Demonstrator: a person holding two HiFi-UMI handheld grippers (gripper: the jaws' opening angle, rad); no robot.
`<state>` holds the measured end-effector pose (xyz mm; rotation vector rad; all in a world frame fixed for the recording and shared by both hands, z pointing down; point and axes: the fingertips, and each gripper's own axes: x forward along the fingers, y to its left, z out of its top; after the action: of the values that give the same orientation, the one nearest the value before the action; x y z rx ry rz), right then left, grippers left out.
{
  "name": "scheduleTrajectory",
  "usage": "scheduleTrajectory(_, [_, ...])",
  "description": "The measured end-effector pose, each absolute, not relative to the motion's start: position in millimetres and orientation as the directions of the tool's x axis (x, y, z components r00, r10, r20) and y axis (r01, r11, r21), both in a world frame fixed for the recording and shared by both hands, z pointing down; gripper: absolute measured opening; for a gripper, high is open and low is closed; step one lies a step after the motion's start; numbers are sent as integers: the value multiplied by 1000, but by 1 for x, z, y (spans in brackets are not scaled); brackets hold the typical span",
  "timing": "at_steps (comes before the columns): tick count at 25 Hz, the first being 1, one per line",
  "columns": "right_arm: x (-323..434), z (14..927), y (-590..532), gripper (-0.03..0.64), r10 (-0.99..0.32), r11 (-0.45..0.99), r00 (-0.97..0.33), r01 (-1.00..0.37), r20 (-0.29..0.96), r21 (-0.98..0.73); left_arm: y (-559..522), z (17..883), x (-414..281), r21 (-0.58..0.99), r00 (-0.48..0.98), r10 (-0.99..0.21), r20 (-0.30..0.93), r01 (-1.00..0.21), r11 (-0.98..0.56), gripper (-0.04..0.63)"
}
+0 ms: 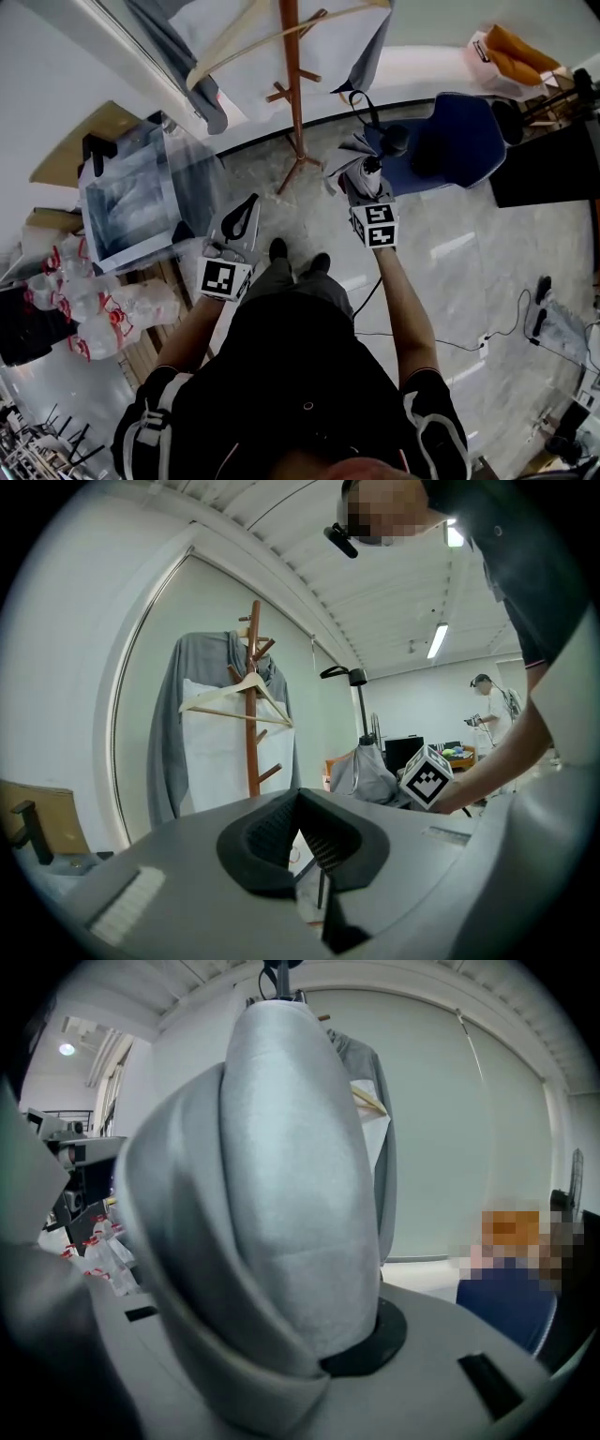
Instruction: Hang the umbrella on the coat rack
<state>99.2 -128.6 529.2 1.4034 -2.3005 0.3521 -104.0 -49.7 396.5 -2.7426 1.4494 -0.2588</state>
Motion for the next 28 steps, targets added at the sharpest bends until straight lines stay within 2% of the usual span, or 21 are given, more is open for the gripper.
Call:
scheduleTrajectory(8, [84,577,-159,153,-762,441,-395,-897,513,-36,-74,395,-108,-83,584,-806,98,-802,-591,0])
scheduleTrajectory(28, [62,654,-197,153,-700,455,-437,-882,564,-119,-91,425,-116,-102,582,-797,158,-794,-600,0])
